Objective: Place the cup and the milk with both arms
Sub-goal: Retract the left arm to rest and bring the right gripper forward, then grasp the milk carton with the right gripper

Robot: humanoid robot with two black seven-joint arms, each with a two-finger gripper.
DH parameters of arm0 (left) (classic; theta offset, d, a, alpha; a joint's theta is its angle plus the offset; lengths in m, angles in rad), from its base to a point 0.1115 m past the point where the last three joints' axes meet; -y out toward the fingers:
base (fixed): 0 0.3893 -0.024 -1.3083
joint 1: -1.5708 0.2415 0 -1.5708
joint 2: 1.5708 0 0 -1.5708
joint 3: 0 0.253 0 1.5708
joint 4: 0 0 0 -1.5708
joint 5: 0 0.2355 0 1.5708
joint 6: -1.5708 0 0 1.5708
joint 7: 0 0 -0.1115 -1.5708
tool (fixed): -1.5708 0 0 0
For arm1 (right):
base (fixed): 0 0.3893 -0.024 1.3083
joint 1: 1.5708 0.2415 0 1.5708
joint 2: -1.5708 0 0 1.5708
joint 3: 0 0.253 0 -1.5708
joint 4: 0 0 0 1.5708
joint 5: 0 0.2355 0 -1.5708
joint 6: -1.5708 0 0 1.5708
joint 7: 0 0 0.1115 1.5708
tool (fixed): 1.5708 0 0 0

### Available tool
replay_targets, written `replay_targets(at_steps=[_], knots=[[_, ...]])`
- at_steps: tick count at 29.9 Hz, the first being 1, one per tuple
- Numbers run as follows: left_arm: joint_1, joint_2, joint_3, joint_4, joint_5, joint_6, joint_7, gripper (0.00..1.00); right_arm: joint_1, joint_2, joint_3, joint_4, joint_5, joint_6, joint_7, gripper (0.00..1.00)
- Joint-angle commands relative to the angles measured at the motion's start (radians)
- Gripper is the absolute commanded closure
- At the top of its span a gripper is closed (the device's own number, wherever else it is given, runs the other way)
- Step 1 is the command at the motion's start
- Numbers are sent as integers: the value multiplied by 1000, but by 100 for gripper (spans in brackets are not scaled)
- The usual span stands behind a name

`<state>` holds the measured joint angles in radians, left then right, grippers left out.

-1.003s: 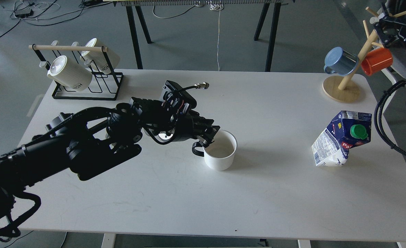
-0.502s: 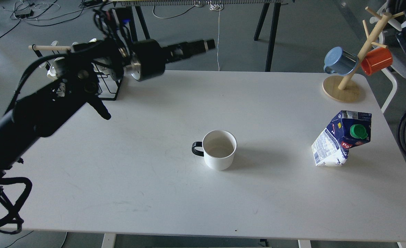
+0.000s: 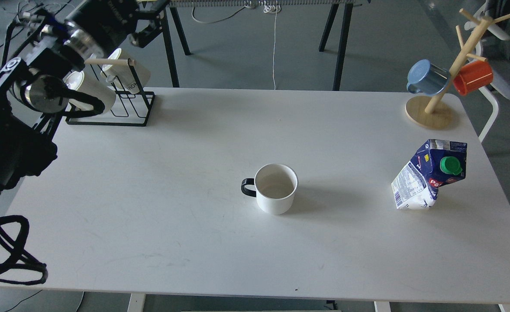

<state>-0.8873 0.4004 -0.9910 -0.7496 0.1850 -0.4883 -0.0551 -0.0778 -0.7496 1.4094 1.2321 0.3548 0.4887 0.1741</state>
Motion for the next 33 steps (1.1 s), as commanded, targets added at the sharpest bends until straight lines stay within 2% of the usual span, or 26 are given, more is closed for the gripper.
replay_targets(at_steps=[1, 7, 13, 25, 33], knots=[[2, -3, -3, 120, -223, 0, -2, 0, -152, 15, 52, 102, 1, 0, 5, 2], [22, -12, -3, 210, -377, 0, -2, 0, -373, 71, 59, 173, 1, 0, 13, 3], [51, -58, -5, 219, -377, 0, -2, 0, -504, 194, 42, 219, -11, 0, 11, 3], [56, -55, -5, 222, -377, 0, 1, 0, -366, 389, -47, 195, -154, 0, 4, 3], [53, -45, -5, 226, -377, 0, 1, 0, -251, 426, -112, 115, -174, 0, 2, 16]])
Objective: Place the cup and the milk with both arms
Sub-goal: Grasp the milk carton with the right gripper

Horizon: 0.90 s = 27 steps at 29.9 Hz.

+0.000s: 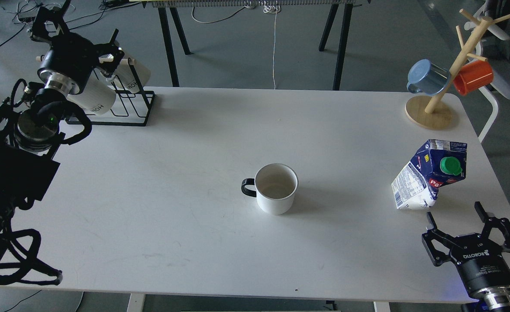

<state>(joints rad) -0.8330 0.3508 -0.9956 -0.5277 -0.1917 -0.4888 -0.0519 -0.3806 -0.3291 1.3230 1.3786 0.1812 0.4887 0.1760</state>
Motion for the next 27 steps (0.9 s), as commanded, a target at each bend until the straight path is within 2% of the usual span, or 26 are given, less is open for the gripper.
replay_targets(at_steps=[1, 4, 10, 14, 21, 23, 27], knots=[[-2, 5, 0, 9, 0, 0, -2, 0, 69, 5, -28, -41, 0, 0, -1, 18], [-2, 7, -1, 12, 0, 0, -2, 0, 121, 9, -37, -65, 0, 0, 0, 28], [-5, 16, -3, 25, -3, 0, -3, 0, 171, 41, -57, -108, 1, 0, 0, 40], [-11, 23, -3, 26, -3, 0, -3, 0, 166, 42, -65, -110, 4, 0, 2, 58], [-14, 25, -3, 26, -2, 0, -3, 0, 160, 44, -65, -110, 9, 0, 8, 77], [-14, 27, -3, 26, -2, 0, -3, 0, 160, 51, -67, -107, 9, 0, 10, 87], [-15, 28, -1, 28, -2, 0, -3, 0, 155, 81, -71, -87, 9, 0, 10, 90]])
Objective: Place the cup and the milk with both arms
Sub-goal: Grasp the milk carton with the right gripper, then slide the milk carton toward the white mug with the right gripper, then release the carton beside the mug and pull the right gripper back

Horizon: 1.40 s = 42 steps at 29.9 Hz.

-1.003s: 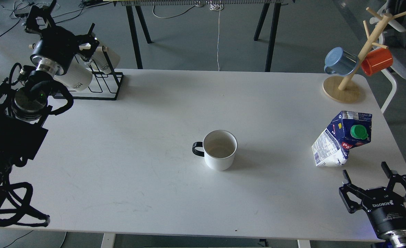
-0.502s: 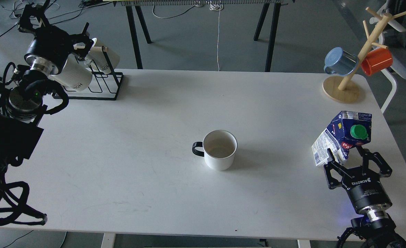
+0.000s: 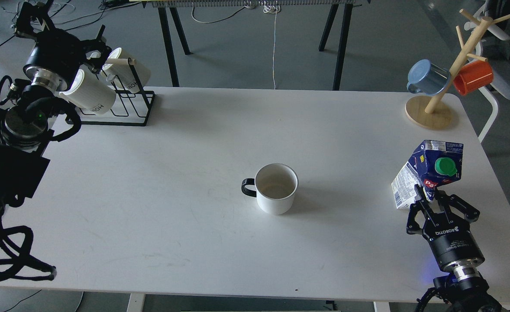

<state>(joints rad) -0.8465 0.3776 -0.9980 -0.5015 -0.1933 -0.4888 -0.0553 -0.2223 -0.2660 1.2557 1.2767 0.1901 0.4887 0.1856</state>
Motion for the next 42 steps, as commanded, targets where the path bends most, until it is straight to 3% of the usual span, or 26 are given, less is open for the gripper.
replay_targets(at_steps=[1, 12, 20, 36, 39, 42], knots=[[0, 4, 1, 0, 0, 0, 2, 0, -6, 22, -5, 29, 0, 0, 0, 90], [-2, 35, 15, 1, 3, 0, 9, 0, -25, 103, -133, 171, -11, 0, 1, 90], [-8, 50, 19, 1, 5, 0, 11, 0, 41, 224, -220, 101, -64, 0, 0, 90], [-6, 52, 19, 1, 8, 0, 11, 0, 77, 266, -280, 12, -64, 0, 1, 89], [-8, 50, 19, 1, 8, 0, 11, 0, 87, 266, -277, 10, -64, 0, 1, 85], [-9, 49, 19, 1, 9, 0, 11, 0, 87, 264, -275, 10, -64, 0, 1, 64]])
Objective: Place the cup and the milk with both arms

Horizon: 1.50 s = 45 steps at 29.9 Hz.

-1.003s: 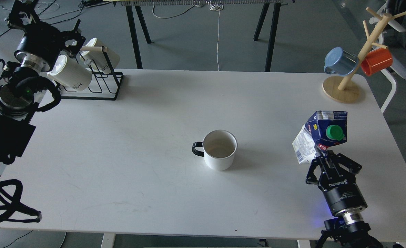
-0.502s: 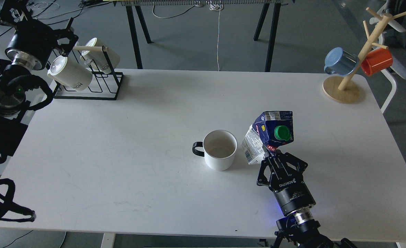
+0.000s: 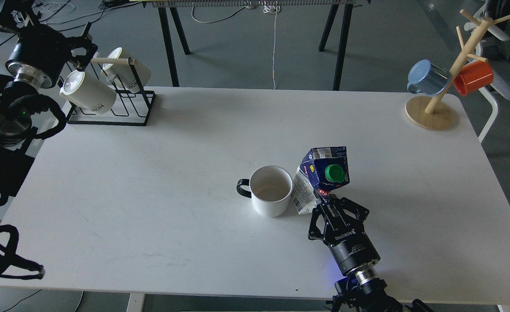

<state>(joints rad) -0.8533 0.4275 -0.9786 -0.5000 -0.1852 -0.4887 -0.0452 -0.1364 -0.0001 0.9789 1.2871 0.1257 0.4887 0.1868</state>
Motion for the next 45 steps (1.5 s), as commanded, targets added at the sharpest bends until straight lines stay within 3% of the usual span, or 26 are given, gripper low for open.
replay_targets(at_steps=[1, 3, 9, 11, 12, 24, 31, 38, 45], knots=[[-3, -1, 0, 0, 1, 0, 1, 0, 1, -3, 1, 0, 0, 0, 0, 56], [-1, -1, 0, 0, 1, 0, 1, 0, 0, -6, 3, 1, 2, 0, 0, 41], [0, 2, 0, 0, 1, 0, -1, 0, 0, -4, 3, 8, 3, 0, 0, 23], [0, 2, 0, 0, 0, 0, -1, 0, -6, -4, 3, 14, 3, 0, 2, 7], [0, 2, 0, 0, 0, 0, -1, 0, -12, -8, 3, 20, 5, 0, 2, 5], [-1, 2, -3, 0, 0, 0, -9, 0, -279, -153, 70, 259, -1, 0, 2, 2], [-1, -10, -17, 0, -3, 0, -19, 0, -328, -391, 282, 322, 2, 0, 0, 2], [-1, -30, -44, 0, -8, 0, -15, 0, -166, -557, 449, 305, -1, 0, 2, 1], [-1, -64, -48, -2, -8, 0, -18, 0, 180, -666, 345, 102, 3, 0, 2, 1]])
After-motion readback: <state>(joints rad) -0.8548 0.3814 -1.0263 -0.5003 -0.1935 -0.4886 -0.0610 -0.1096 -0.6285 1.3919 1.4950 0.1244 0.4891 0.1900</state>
